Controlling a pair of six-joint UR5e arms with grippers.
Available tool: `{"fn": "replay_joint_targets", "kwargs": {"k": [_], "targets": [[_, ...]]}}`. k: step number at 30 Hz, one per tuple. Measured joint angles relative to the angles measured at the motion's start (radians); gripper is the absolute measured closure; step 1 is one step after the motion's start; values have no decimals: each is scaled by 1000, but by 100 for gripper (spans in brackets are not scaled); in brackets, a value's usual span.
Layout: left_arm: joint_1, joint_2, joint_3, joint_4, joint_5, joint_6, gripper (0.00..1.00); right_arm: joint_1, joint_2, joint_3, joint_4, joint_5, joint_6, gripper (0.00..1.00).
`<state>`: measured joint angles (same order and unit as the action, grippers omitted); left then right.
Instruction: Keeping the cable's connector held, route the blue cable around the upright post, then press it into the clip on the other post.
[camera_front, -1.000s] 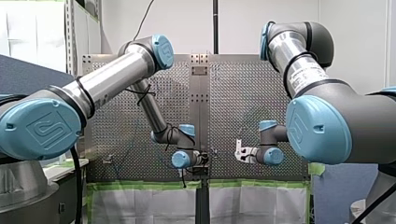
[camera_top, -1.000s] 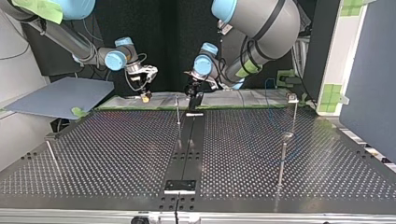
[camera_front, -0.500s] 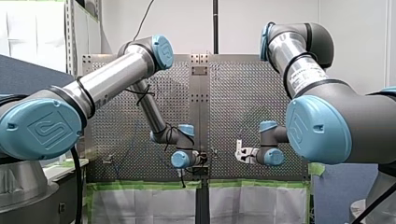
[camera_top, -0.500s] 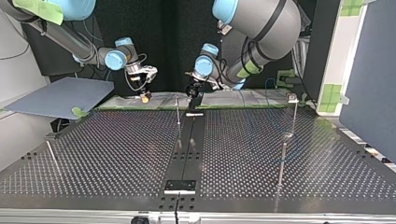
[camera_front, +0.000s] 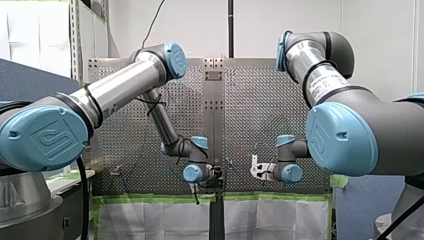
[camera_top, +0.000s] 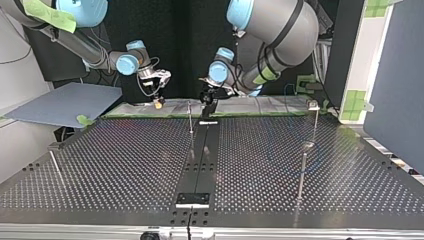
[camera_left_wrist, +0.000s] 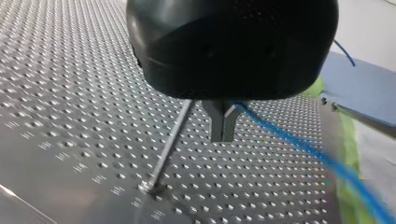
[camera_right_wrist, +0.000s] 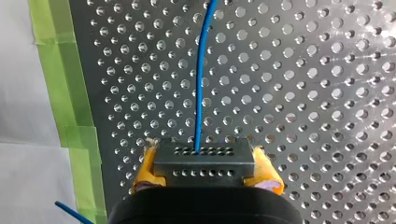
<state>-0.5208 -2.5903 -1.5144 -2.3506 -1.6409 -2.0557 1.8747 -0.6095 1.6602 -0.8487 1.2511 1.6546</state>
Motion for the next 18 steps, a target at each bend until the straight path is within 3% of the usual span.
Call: {"fn": "replay_joint_targets", "kwargs": {"k": [6,18], "targets": [[1,-18,40,-10,12,-2,100,-4,1,-14,28,-1,-1,100],[16,-18,89,-47,28,-3,100,-14,2,-36,31,-1,5,100]]}}
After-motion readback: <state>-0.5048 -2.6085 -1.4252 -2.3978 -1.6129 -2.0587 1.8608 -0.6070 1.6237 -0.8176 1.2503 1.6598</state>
